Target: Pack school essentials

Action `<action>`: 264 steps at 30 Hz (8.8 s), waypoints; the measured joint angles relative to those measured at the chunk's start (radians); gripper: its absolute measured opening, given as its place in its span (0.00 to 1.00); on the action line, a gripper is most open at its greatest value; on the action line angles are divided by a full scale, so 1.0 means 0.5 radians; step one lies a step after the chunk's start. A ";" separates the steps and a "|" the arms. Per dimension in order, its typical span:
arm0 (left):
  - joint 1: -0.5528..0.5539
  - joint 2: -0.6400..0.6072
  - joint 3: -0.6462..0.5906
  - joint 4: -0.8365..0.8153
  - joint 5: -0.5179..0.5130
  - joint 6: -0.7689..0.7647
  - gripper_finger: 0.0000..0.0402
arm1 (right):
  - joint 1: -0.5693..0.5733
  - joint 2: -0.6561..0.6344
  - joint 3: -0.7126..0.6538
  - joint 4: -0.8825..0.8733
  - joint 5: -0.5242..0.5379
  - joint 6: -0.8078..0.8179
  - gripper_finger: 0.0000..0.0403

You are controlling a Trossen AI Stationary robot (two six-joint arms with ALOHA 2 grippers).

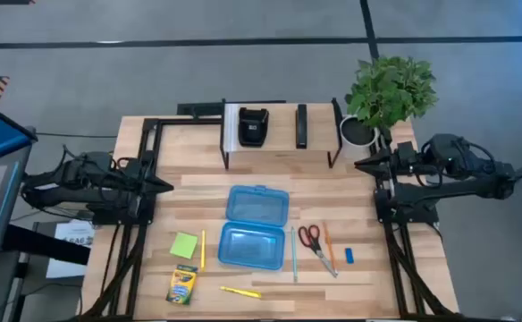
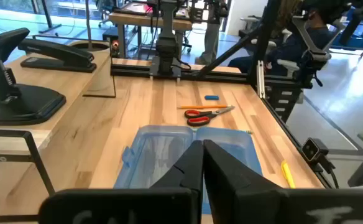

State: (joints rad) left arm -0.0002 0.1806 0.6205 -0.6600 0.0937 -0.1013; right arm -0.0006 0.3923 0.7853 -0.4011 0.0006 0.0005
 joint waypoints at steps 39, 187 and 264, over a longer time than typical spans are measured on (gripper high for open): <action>0.000 0.000 0.000 0.000 0.000 0.000 0.00 | 0.000 0.000 0.000 0.000 0.000 0.000 0.14; -0.013 0.994 -0.008 0.286 -0.248 -0.706 0.00 | -0.002 -0.001 0.000 -0.005 0.003 -0.052 0.14; -1.118 2.899 0.393 0.106 -0.438 -2.735 0.01 | -0.001 0.000 0.000 -0.005 0.005 -0.051 0.14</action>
State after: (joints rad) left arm -0.5593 1.6302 0.8169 -0.6071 -0.1254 -1.4687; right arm -0.0010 0.3923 0.7853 -0.4038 0.0032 -0.0250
